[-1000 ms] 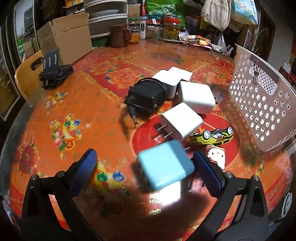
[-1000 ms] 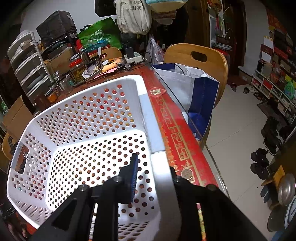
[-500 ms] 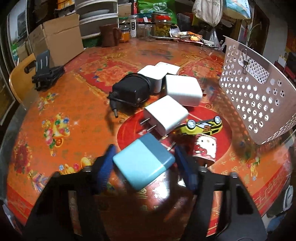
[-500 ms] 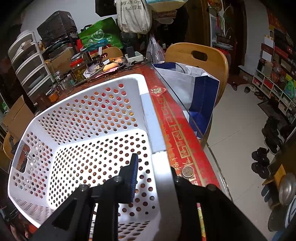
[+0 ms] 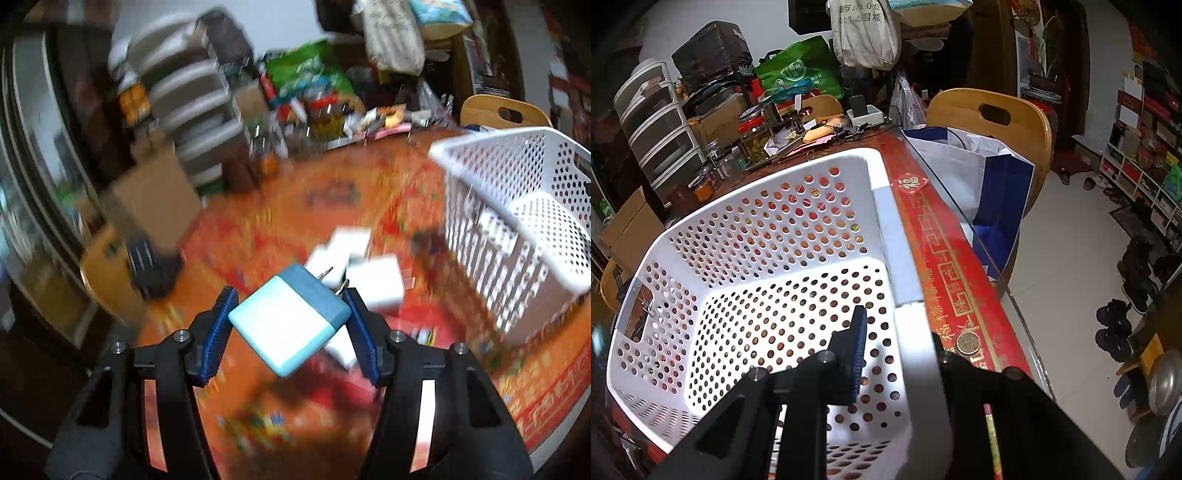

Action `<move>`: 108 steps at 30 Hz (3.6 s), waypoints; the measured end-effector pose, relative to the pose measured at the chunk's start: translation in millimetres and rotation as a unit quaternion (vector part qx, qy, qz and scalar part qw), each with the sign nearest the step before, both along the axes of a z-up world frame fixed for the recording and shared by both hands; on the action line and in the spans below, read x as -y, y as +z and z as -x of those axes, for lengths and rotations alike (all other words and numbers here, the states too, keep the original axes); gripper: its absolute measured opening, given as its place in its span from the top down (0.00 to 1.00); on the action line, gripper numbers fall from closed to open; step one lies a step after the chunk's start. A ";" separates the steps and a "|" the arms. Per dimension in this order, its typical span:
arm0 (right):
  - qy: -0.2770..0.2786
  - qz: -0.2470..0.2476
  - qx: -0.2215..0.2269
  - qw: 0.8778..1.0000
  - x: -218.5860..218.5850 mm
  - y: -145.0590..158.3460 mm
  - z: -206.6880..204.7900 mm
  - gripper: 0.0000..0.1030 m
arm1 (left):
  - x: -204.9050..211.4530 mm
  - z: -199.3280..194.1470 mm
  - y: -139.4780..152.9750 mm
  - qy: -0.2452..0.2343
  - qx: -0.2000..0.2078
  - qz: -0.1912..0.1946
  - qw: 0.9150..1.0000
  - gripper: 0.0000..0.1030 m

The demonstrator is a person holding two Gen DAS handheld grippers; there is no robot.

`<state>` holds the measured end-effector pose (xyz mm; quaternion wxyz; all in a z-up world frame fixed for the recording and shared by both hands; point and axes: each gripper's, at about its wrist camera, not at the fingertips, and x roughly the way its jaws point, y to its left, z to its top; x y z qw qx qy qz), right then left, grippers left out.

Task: Organize rigid objects
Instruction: 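Carry the light-blue charger into the basket and release it, then grasp the Hello Kitty charger with the left tool, then drop the Hello Kitty charger into the basket with the left tool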

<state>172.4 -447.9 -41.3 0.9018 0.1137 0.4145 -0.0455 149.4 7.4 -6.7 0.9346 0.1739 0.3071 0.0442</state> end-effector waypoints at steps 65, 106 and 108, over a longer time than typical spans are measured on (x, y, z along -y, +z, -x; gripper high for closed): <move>-0.004 -0.008 -0.011 1.000 3.3 -0.3 -3.8 0.82 | 5.7 21.7 -89.8 -0.015 -0.125 0.105 0.987 0.08; 0.006 -0.007 -0.016 1.000 2.1 -0.4 -3.6 0.82 | 173.7 -91.0 22.4 -0.213 -0.160 -0.048 0.963 0.75; 0.006 -0.007 -0.017 1.000 2.0 -0.4 -3.4 0.82 | 199.1 -93.0 4.5 -0.228 -0.188 -0.069 0.953 0.75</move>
